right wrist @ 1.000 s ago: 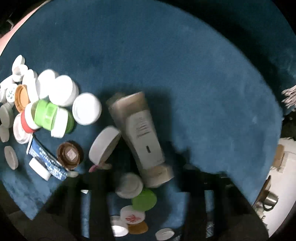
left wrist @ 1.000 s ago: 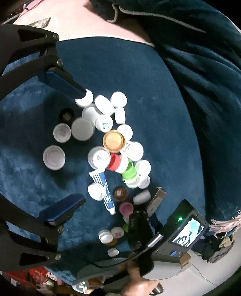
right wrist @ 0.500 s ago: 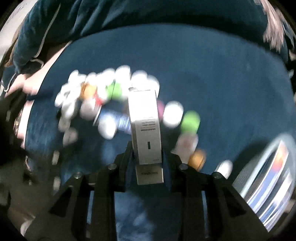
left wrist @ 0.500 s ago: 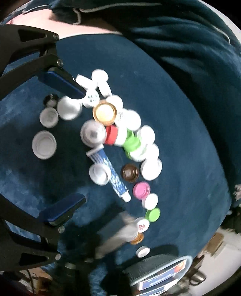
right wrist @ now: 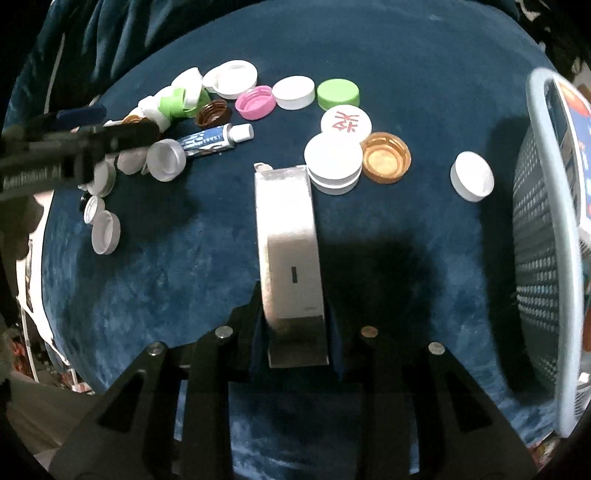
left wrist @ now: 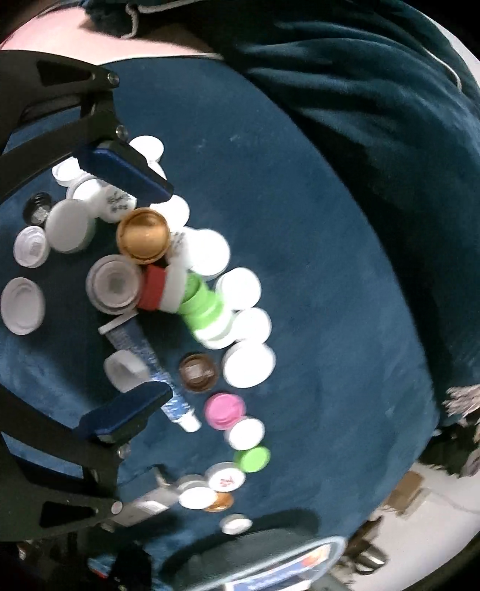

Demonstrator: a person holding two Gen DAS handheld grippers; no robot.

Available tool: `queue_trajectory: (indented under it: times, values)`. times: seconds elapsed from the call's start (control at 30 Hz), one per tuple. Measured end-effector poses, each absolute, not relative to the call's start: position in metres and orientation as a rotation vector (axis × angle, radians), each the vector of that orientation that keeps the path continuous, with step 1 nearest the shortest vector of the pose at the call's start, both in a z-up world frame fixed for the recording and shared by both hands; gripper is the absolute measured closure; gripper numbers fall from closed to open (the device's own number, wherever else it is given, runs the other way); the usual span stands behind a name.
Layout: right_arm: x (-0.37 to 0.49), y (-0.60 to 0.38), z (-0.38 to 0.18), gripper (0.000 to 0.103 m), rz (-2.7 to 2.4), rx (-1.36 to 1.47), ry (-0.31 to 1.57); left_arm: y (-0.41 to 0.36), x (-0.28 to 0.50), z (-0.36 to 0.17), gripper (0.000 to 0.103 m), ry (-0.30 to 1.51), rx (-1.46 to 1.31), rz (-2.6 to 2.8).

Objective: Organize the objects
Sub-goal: 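Grasp the slim white box with the right tool, then grasp a dark blue tube with left tool while right tool holds the white box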

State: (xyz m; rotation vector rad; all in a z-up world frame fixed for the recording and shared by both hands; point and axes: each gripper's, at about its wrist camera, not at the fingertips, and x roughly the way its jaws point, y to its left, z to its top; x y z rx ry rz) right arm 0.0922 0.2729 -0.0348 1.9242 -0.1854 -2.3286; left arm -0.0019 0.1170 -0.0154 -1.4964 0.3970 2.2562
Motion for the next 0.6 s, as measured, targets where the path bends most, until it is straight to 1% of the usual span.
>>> queue_trajectory:
  times: [0.07, 0.13, 0.2, 0.3, 0.33, 0.43, 0.5, 0.6]
  values:
    - [0.092, 0.275, -0.036, 0.071, -2.330, 1.916, -0.194, 0.116, -0.005, -0.019, 0.005, 0.433, -1.504, 2.270]
    - [0.093, 0.276, -0.038, 0.071, -2.331, 1.909, -0.186, 0.122, -0.003, -0.028, 0.005, 0.561, -1.514, 2.254]
    - [0.092, 0.277, -0.039, 0.071, -2.329, 1.906, -0.183, 0.131, 0.003, -0.035, 0.013, 0.643, -1.512, 2.197]
    - [0.092, 0.281, -0.041, 0.071, -2.325, 1.899, -0.196, 0.146, 0.018, -0.033, 0.014, 0.734, -1.422, 2.147]
    - [0.092, 0.283, -0.042, 0.071, -2.324, 1.896, -0.204, 0.149, 0.019, -0.031, 0.014, 0.745, -1.405, 2.146]
    - [0.092, 0.286, -0.043, 0.072, -2.327, 1.883, -0.220, 0.154, 0.018, -0.031, 0.016, 0.698, -1.402, 2.130]
    - [0.093, 0.287, -0.043, 0.072, -2.332, 1.877, -0.217, 0.160, 0.017, -0.031, 0.020, 0.678, -1.379, 2.091]
    - [0.094, 0.290, -0.044, 0.072, -2.335, 1.872, -0.219, 0.173, 0.025, -0.036, 0.022, 0.653, -1.372, 1.998]
